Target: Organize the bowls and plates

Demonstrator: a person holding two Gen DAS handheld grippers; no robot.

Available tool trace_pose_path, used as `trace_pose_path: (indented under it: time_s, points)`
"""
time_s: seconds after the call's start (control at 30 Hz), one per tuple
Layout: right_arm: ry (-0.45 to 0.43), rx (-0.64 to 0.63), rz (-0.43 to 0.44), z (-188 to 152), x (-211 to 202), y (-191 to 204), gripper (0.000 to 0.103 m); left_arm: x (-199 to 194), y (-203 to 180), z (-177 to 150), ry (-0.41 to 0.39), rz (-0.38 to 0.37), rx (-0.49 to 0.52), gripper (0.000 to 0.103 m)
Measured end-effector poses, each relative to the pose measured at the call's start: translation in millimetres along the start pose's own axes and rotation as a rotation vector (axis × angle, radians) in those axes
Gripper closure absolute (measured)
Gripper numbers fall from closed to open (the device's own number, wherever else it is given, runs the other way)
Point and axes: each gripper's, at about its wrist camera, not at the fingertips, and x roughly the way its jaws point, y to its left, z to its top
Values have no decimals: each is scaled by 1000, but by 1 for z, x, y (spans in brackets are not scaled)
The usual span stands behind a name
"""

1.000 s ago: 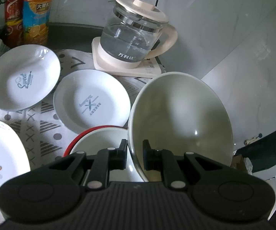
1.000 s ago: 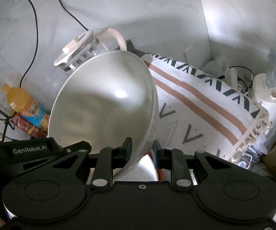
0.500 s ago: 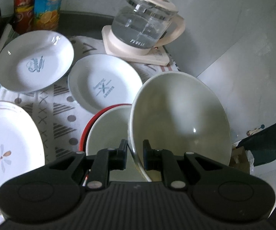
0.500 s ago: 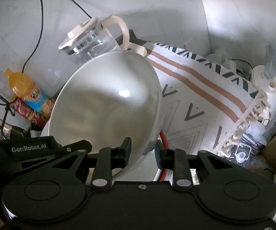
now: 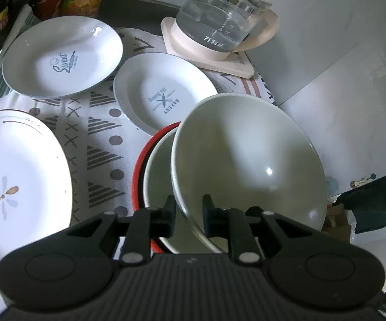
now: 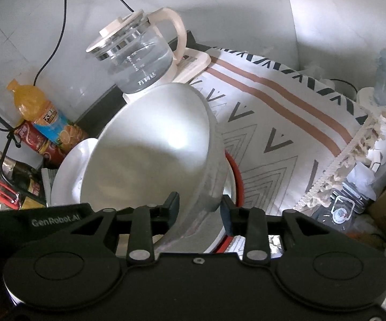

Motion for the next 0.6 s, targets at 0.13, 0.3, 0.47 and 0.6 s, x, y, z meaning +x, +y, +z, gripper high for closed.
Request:
trace_pose_path:
  time_s: [0.13,0.3,0.47,0.6]
  points:
    - [9,-11,10,-4,3,1,67,0,7,-4,7,4,-13,86]
    - [19,-18,12,-7,2,3,66,-4,8,-5,11,-7,-12,85]
    - [29,-11,18,-6,-3,3,65,-8,5,-3,20,-2,-8,85]
    - [33,-8,15,-7,-8,5,61,-10,5,-4,26,-6,-2,85]
